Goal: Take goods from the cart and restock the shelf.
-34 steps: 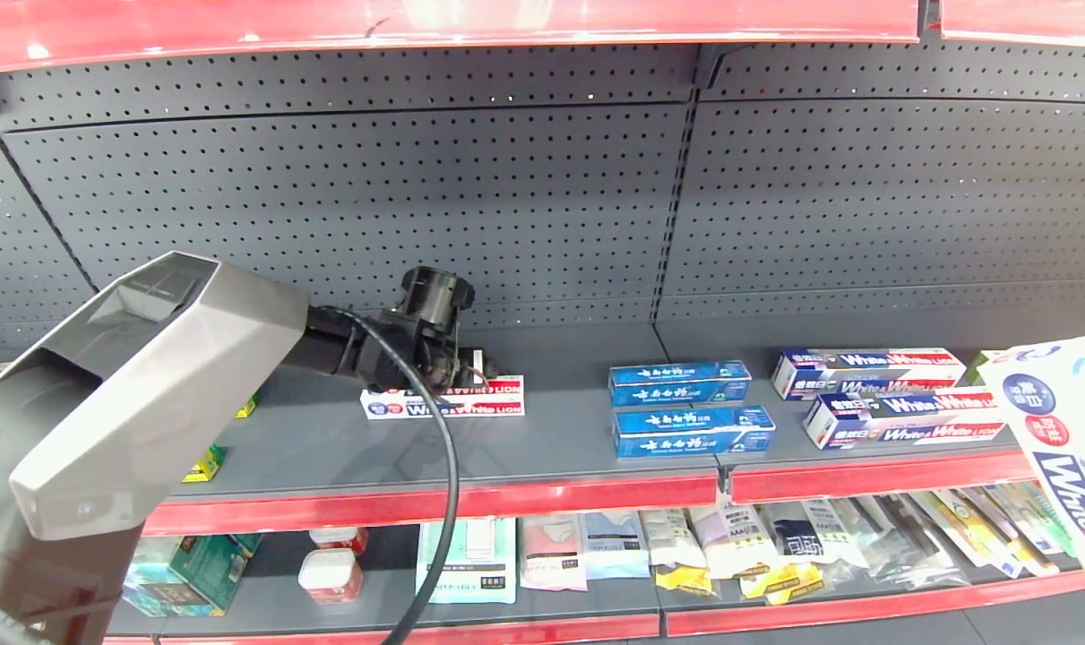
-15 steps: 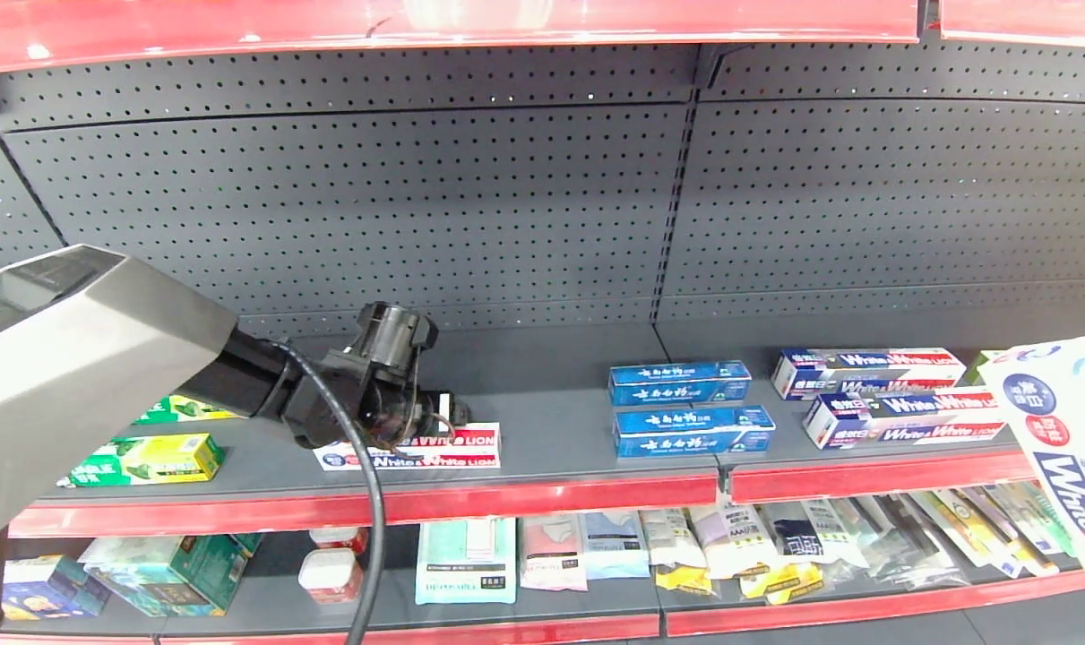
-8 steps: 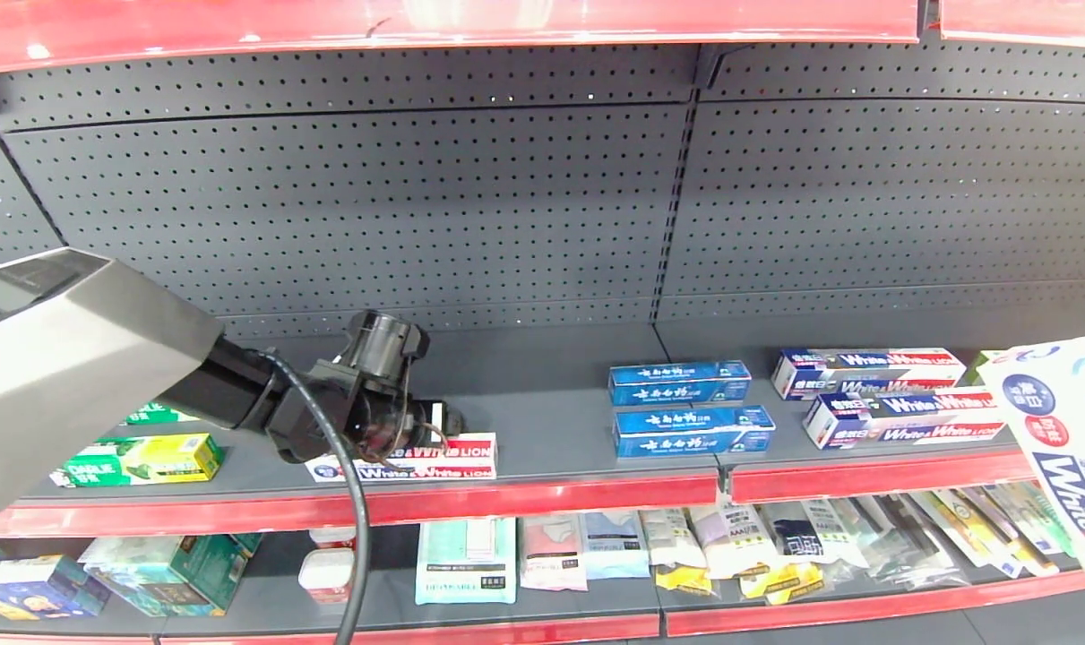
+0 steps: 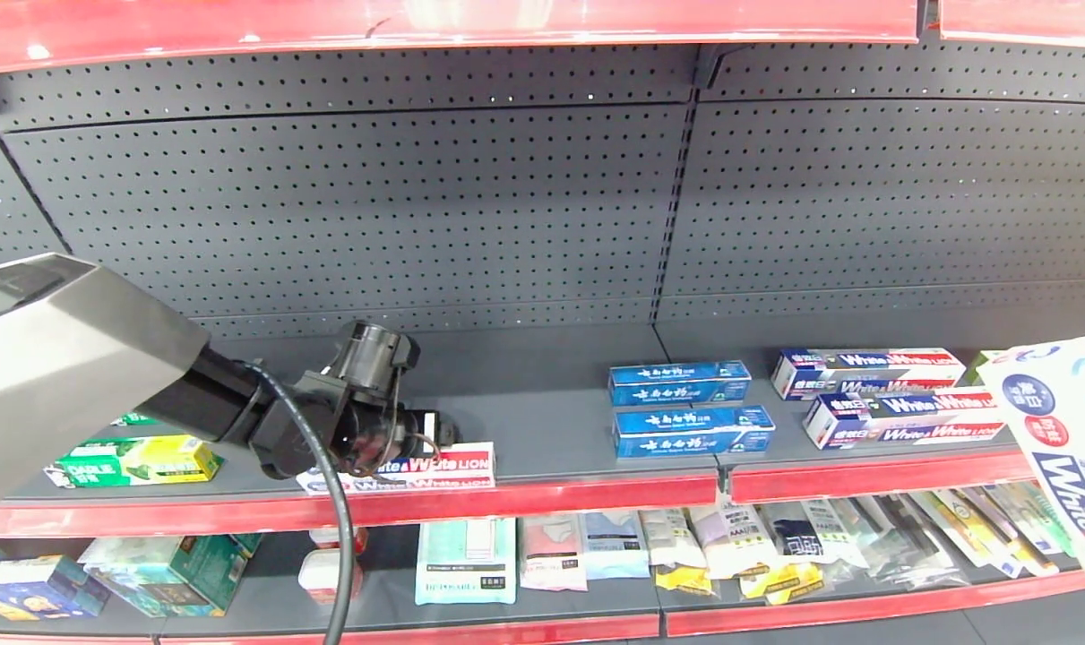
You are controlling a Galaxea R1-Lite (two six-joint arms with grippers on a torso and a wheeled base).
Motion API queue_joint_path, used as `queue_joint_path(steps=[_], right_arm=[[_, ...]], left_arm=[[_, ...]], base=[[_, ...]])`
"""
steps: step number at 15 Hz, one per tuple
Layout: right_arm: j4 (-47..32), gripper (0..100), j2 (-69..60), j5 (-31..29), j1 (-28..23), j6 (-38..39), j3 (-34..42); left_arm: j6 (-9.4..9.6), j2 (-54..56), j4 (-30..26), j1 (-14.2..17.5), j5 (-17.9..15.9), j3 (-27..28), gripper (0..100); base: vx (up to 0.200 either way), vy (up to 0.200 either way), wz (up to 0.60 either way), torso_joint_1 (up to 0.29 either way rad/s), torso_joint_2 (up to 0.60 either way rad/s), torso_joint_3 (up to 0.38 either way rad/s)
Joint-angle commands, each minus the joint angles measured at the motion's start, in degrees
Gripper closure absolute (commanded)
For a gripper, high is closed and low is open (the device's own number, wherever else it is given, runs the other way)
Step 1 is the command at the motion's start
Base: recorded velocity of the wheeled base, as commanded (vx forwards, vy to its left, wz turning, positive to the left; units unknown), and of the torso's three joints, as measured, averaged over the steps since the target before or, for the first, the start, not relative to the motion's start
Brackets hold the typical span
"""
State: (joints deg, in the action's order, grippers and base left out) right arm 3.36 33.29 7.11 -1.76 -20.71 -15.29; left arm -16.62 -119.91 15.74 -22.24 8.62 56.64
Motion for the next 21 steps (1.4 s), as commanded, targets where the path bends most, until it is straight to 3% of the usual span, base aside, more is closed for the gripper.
queue_joint_path(steps=[1, 6, 13, 14, 17, 18, 21], right_arm=[[0.0, 100, 0.1, 0.1, 0.0, 0.0, 0.0], [0.1, 100, 0.0, 0.1, 0.0, 0.0, 0.3], [0.0, 100, -0.4, 0.0, 0.0, 0.0, 0.4], [0.0, 100, -0.3, -0.1, 0.0, 0.0, 0.3], [-0.1, 100, -0.1, -0.3, -0.1, 0.1, 0.3], [-0.1, 100, 0.2, -0.3, -0.2, 0.1, 0.3], [-0.1, 100, 0.3, -0.4, -0.3, 0.0, 0.1]], left_arm=[[0.00, 0.3, 0.3, 0.2, 0.0, -1.4, 0], [0.18, 0.3, 4.0, 1.2, 0.0, -1.3, 0], [-0.17, 8.9, 4.3, 1.6, 0.1, -3.3, 0], [-0.17, 11.5, 4.3, 1.6, 0.2, -5.0, 0], [-2.63, 20.5, 4.3, 1.8, 0.6, -11.3, 0], [-3.25, 26.2, 4.3, 2.5, 0.3, -15.5, 0], [-2.90, 44.2, 3.9, 3.7, -1.6, -26.7, 0]], base=[[0.000, 0.000, 0.00, 0.000, 0.00, 0.000], [0.000, 0.000, 0.00, 0.000, 0.00, 0.000], [0.000, 0.000, 0.00, 0.000, 0.00, 0.000], [0.000, 0.000, 0.00, 0.000, 0.00, 0.000], [0.000, 0.000, 0.00, 0.000, 0.00, 0.000], [0.000, 0.000, 0.00, 0.000, 0.00, 0.000], [0.000, 0.000, 0.00, 0.000, 0.00, 0.000]])
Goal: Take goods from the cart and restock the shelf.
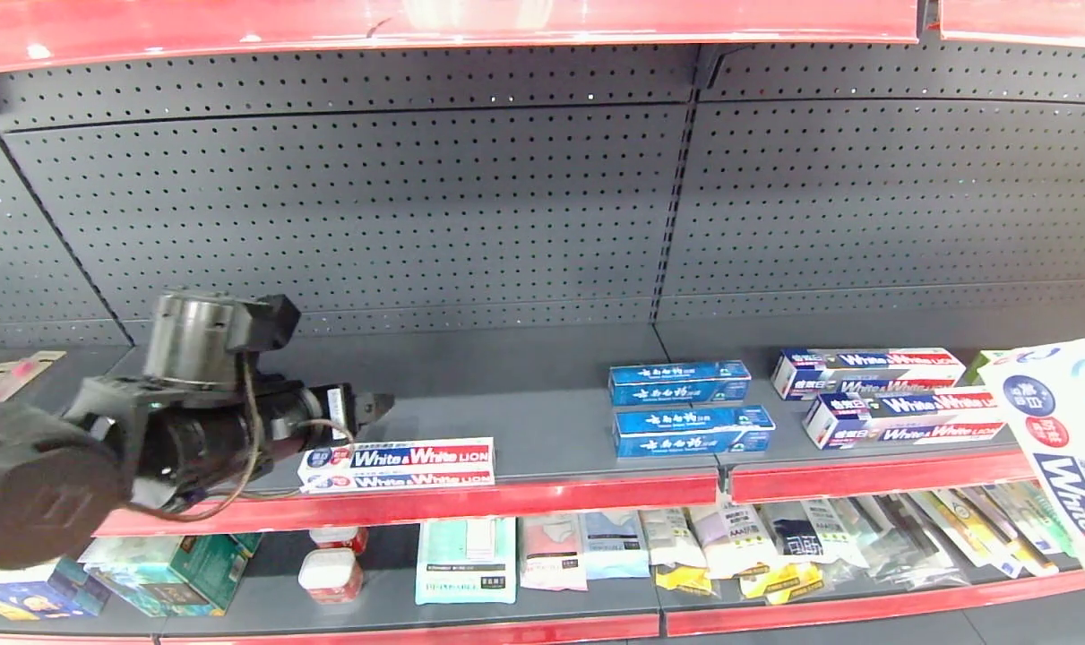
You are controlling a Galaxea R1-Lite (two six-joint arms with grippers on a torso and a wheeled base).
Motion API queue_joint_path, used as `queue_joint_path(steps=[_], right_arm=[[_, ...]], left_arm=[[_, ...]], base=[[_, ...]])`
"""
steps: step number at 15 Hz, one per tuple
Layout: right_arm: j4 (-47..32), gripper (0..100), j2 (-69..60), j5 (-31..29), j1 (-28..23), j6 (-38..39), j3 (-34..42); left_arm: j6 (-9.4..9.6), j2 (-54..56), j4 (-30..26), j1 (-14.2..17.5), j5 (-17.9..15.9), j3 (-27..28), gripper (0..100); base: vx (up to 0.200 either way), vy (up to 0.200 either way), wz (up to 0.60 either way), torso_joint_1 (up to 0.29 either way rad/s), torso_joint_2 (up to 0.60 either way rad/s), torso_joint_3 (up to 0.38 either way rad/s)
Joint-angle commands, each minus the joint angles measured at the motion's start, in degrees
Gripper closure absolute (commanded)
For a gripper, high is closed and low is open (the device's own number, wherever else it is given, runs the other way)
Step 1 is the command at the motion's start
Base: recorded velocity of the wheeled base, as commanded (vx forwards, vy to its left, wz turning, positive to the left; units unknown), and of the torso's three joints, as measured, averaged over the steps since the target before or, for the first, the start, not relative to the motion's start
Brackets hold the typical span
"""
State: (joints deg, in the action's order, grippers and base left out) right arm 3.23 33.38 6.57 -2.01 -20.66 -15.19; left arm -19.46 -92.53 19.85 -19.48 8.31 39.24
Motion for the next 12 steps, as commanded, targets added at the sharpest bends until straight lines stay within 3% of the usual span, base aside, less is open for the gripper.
queue_joint_path(steps=[1, 2, 3, 5, 6, 7, 9, 10, 12], right_arm=[[0.0, 100, 0.4, -0.3, -0.1, -0.2, 0.0], [0.0, 100, 0.6, -0.5, -0.1, -0.2, -0.3], [0.2, 100, 3.3, -0.6, -0.1, -0.3, -1.6], [0.8, 100, 6.9, -0.5, -0.1, -1.9, -4.1], [0.7, 100, 8.3, -0.3, 0.1, -2.7, -5.7], [0.7, 100, 9.2, -0.2, 0.3, -3.0, -6.4], [0.7, 100, 10.4, -0.2, 1.0, -3.7, -7.0], [0.8, 100, 11.5, -0.2, 1.4, -4.6, -7.4], [1.0, 100, 13.3, -0.2, 1.7, -7.4, -8.5]], left_arm=[[0.38, 24.0, -1.0, 0.8, -2.2, -12.0, 0], [0.91, 27.2, -2.2, 0.7, -2.8, -12.9, 0], [5.39, 39.5, -9.2, 0.6, -5.0, -14.3, 0], [11.19, 52.9, -20.7, 0.6, -8.8, -13.4, 0], [15.33, 60.8, -27.1, 0.6, -10.7, -13.2, 0], [16.91, 65.7, -30.2, 0.6, -10.5, -13.7, 0], [17.61, 71.7, -35.1, 1.6, -7.8, -13.7, 0], [17.61, 74.4, -38.1, 2.2, -2.9, -13.1, 0], [17.87, 75.8, -41.1, 5.4, 0.7, -11.6, 0]], base=[[0.000, 0.000, 0.00, 0.000, 0.00, 0.000], [0.000, 0.000, 0.00, 0.000, 0.00, 0.000], [0.000, 0.000, 0.00, 0.000, 0.00, 0.000], [0.000, 0.000, 0.00, 0.000, 0.00, 0.000], [0.000, 0.000, 0.00, 0.000, 0.00, 0.000], [0.000, 0.000, 0.00, 0.000, 0.00, 0.000], [0.000, 0.000, 0.00, 0.000, 0.00, 0.000], [0.000, 0.000, 0.00, 0.000, 0.00, 0.000], [0.000, 0.000, 0.00, 0.000, 0.00, 0.000]])
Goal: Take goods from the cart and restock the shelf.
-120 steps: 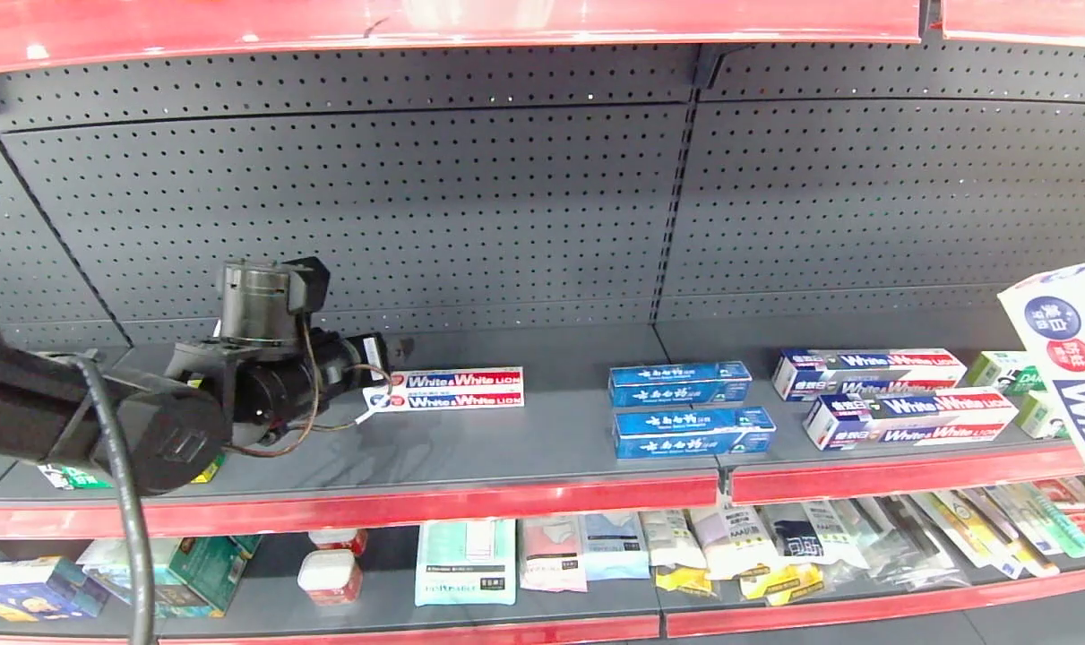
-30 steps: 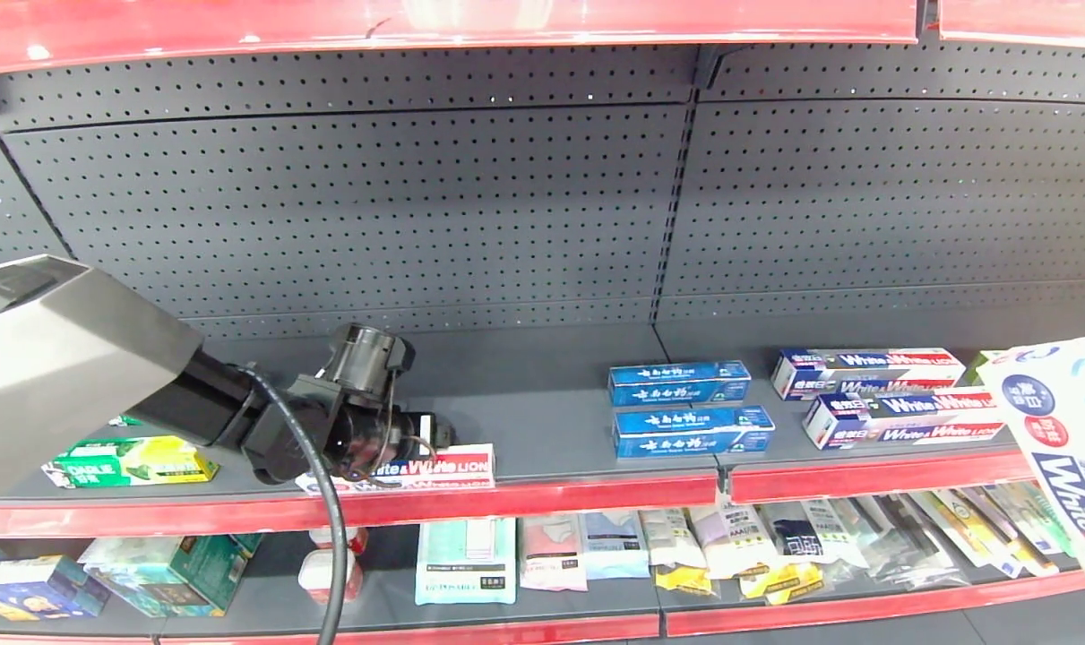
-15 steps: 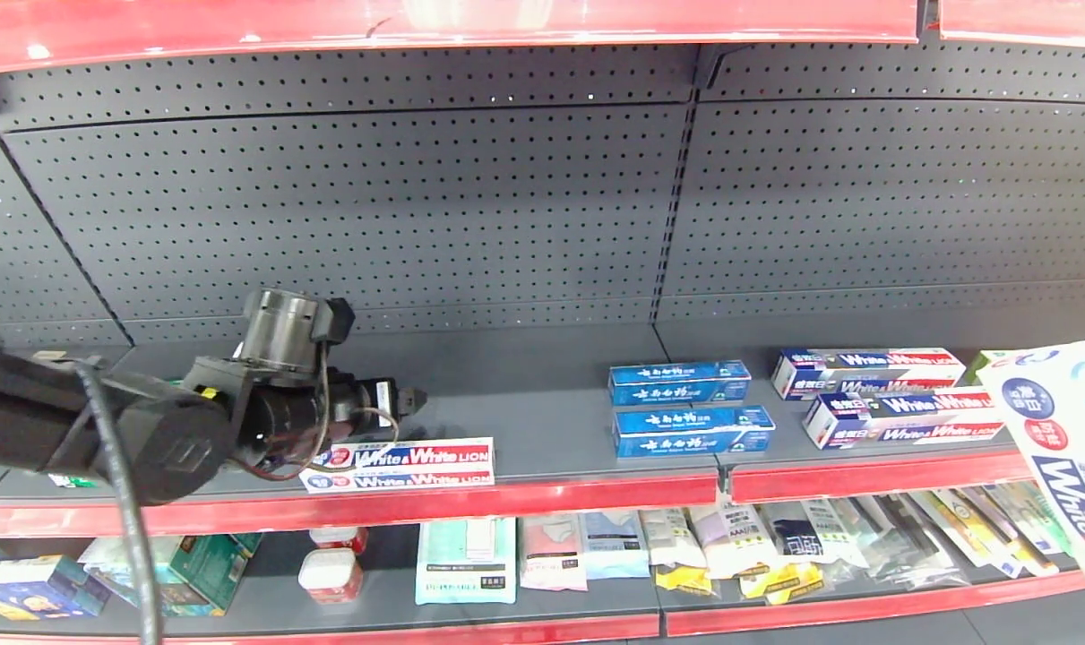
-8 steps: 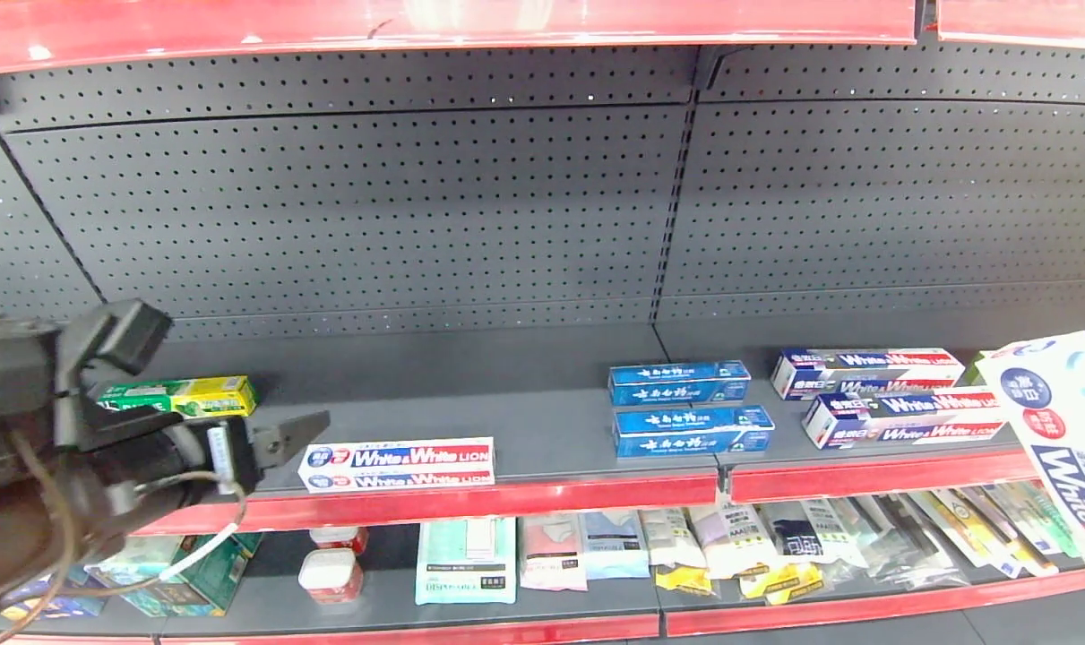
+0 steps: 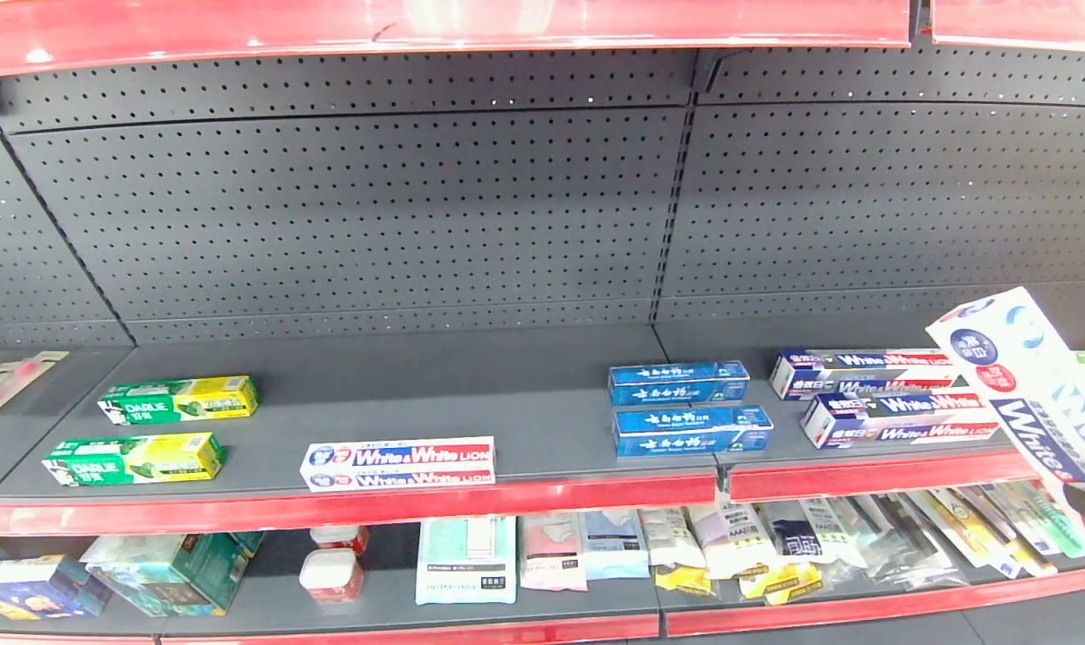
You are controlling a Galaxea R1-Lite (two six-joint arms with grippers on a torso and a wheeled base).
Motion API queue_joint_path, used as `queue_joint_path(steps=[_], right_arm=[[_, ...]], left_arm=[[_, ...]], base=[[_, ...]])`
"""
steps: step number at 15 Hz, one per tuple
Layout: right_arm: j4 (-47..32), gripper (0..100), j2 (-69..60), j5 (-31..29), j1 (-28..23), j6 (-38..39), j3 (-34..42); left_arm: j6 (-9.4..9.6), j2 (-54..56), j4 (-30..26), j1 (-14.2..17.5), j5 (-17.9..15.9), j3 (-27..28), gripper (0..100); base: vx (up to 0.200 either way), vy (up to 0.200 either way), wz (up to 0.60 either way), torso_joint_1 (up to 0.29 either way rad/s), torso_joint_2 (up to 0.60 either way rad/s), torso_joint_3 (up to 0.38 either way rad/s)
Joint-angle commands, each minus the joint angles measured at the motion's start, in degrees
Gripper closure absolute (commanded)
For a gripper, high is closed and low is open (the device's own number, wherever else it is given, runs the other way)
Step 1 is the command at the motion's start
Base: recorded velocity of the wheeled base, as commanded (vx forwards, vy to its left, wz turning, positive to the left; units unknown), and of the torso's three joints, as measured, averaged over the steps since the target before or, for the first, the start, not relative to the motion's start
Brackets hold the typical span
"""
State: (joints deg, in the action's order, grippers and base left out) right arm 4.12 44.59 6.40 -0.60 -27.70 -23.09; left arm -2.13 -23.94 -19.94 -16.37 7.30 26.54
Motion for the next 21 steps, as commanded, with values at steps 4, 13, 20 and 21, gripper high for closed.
queue_joint_path(steps=[4, 13, 20, 21], right_arm=[[0.1, 100, 5.7, 0.1, 0.2, -0.8, -4.5], [0.1, 100, 5.7, 0.3, 0.2, -0.3, -4.9], [0.1, 100, 8.3, 1.9, 1.1, -0.4, -7.3], [0.1, 100, 10.5, 3.8, 2.0, -0.4, -9.5]], left_arm=[[0.55, 7.8, -2.8, 13.4, 1.7, 1.6, 0], [1.43, 12.7, -4.4, 16.9, 0.8, -1.5, 0], [2.40, 17.4, -4.5, 16.6, -3.8, -5.3, 0], [3.19, 19.3, -4.4, 16.6, -7.0, -6.6, 0]], base=[[0.000, 0.000, 0.00, 0.000, 0.00, 0.000], [0.000, 0.000, 0.40, 0.002, 0.00, 0.001], [0.000, 0.000, 0.34, 0.000, 0.00, 0.000], [0.000, 0.000, 0.00, 0.000, 0.00, 0.000]])
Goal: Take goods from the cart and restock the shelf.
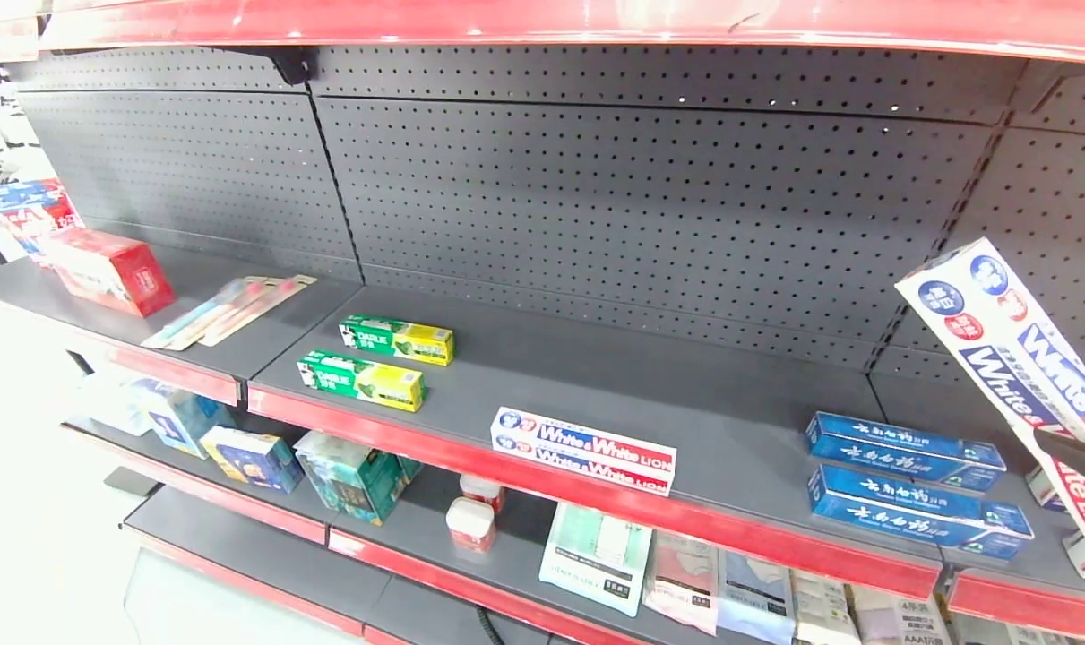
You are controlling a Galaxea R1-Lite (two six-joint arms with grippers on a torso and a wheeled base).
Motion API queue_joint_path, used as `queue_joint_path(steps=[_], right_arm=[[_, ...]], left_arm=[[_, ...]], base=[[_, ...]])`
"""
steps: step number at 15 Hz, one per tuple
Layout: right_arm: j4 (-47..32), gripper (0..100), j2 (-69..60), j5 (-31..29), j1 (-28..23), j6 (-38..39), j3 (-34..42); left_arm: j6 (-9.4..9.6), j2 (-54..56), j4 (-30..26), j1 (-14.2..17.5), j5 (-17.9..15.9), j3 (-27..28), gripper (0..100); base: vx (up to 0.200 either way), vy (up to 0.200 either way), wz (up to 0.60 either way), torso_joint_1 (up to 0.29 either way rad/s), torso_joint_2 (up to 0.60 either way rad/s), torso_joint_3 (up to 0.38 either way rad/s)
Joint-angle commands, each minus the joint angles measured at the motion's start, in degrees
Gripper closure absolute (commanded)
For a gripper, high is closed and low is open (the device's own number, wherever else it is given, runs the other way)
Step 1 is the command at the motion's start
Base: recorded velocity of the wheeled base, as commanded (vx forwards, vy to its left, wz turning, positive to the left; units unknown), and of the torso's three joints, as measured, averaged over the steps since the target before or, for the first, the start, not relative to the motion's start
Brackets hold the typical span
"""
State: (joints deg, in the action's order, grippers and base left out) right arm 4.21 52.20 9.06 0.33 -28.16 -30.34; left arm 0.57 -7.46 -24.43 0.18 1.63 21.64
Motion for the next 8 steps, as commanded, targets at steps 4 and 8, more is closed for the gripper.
queue_joint_path(steps=[4, 8], right_arm=[[3.0, 100, 12.9, 4.9, 6.1, 0.2, -7.6], [14.5, 100, 23.0, 12.1, 9.1, -0.8, -7.7]], left_arm=[[1.62, 7.5, 2.9, 0.1, -11.3, -9.0, 0], [-0.75, 7.5, 13.1, 0.1, -13.5, -15.2, 0]], base=[[0.000, 0.000, 0.00, 0.000, 0.00, 0.000], [0.000, 0.000, 0.00, 0.000, 0.00, 0.000]])
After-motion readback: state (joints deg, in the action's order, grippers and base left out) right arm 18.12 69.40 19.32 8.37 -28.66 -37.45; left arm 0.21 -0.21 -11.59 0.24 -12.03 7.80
